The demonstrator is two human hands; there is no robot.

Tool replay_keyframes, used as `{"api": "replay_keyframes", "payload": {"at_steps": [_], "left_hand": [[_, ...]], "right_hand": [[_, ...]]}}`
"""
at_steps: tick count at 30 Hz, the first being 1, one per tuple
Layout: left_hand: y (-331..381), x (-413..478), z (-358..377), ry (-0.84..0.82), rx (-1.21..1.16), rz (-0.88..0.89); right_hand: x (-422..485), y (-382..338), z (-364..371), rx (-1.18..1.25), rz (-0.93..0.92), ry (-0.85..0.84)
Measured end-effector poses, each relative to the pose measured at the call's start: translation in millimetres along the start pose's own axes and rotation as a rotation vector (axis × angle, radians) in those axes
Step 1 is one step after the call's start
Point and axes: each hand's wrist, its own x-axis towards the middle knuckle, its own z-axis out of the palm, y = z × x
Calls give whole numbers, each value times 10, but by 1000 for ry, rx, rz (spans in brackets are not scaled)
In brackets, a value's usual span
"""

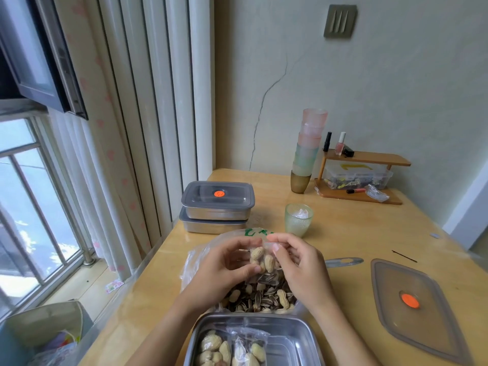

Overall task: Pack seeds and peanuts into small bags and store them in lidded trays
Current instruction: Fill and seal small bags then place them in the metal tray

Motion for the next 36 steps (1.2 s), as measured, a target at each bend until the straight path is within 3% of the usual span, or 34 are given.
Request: {"api": "replay_keyframes", "payload": {"at_steps": [3,7,13,15,18,21,26,31,36], "left_hand": [[122,-5,13,6,20,8],[346,-106,1,-19,11,-35],[506,-468,75,-232,121,-145],[474,-604,135,-283,286,-99],[392,-747,213,-306,739,92],[345,-864,261,-301,980,82],[315,-970,323,-287,1153,117],[264,-957,325,-253,1140,128],[199,-928,302,-272,1130,120]], "right_hand": [[-12,-136,-112,-42,2,-116],[-97,-403,-317,-325,-6,-370],[-398,-734,-486,-643,12,-558],[-519,-810,-529,-724,54,-651],[-725,-869,-551,-823,109,-712],[-931,-869,-502,-973,101,-768],[-1160,-906,-424,-1074,38,-645],[-1211,-980,-393,-924,-32,-635],[-1185,-887,-353,-922,-41,-598]]}}
